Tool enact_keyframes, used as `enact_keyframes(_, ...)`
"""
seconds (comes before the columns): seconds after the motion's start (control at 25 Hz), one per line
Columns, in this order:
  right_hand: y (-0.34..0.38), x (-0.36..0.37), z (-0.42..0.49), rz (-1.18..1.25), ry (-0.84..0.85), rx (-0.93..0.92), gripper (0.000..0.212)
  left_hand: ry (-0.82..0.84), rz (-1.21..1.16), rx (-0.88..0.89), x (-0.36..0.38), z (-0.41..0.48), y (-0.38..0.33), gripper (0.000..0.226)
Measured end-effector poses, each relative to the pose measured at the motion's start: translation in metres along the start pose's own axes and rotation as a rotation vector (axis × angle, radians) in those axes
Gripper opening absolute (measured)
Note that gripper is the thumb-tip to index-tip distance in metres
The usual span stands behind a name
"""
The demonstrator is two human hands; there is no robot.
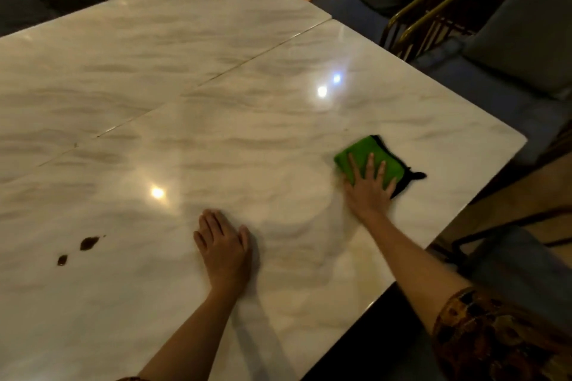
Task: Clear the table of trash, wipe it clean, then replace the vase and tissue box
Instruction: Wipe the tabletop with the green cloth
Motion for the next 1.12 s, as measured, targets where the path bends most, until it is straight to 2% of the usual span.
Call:
enact_keyframes(0.08, 0.052, 0.017, -0.053, -0.035, -0.007, -0.163, 0.063, 0.009, -0.018, -0.004, 0.0, 0.001, 0.002, 0.073)
enact_keyframes(0.2, 0.107, 0.036, -0.162, -0.018, -0.053, -0.468, 0.057, 0.013, -0.047, 0.002, -0.002, -0.001, -0.001, 0.074)
enact_keyframes(0.24, 0.117, 0.041, -0.191, -0.004, -0.005, -0.586, 0.058, 0.002, -0.067, 0.0, -0.003, -0.001, -0.001, 0.074)
enact_keyframes(0.36, 0.106, 0.041, -0.177, -0.132, 0.022, -0.792, 0.057, -0.004, -0.084, 0.019, -0.002, -0.002, 0.004, 0.072)
enact_keyframes(0.44, 0.067, 0.024, -0.103, -0.179, -0.004, -0.702, 0.051, -0.015, -0.083, 0.072, -0.002, -0.009, 0.003, 0.069)
enact_keyframes(0.6, -0.066, -0.029, 0.025, -0.207, 0.091, -0.259, 0.052, 0.028, -0.094, 0.248, 0.0, -0.034, -0.012, 0.067)
enact_keyframes(0.72, -0.12, -0.034, 0.014, -0.168, 0.11, -0.119, 0.055, 0.049, -0.087, 0.341, 0.0, -0.048, -0.017, 0.071)
enact_keyframes(0.8, -0.118, -0.014, -0.028, -0.122, 0.026, -0.035, 0.056, 0.052, -0.093, 0.352, 0.002, -0.058, -0.016, 0.071)
enact_keyframes(0.88, -0.081, 0.006, -0.087, -0.115, -0.076, -0.069, 0.058, 0.066, -0.122, 0.355, 0.002, -0.066, -0.013, 0.069)
enact_keyframes(0.96, -0.023, 0.027, -0.153, -0.118, -0.1, -0.204, 0.061, 0.098, -0.124, 0.378, 0.004, -0.07, -0.004, 0.066)
enact_keyframes(1.04, 0.054, 0.051, -0.233, -0.074, -0.072, -0.409, 0.06, 0.095, -0.082, 0.356, -0.004, -0.068, 0.023, 0.064)
enact_keyframes(1.12, 0.129, 0.072, -0.3, -0.017, 0.048, -0.6, 0.06, 0.06, -0.037, 0.27, -0.021, -0.062, 0.067, 0.065)
Point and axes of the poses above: each hand's wrist, its own z-axis towards the middle knuckle, its own x-axis out of the palm, y = z × x, the point moved 8 cm from there along z, towards the middle knuckle, and after that the axes turned 6 degrees about -z, right-handed, at the moved point
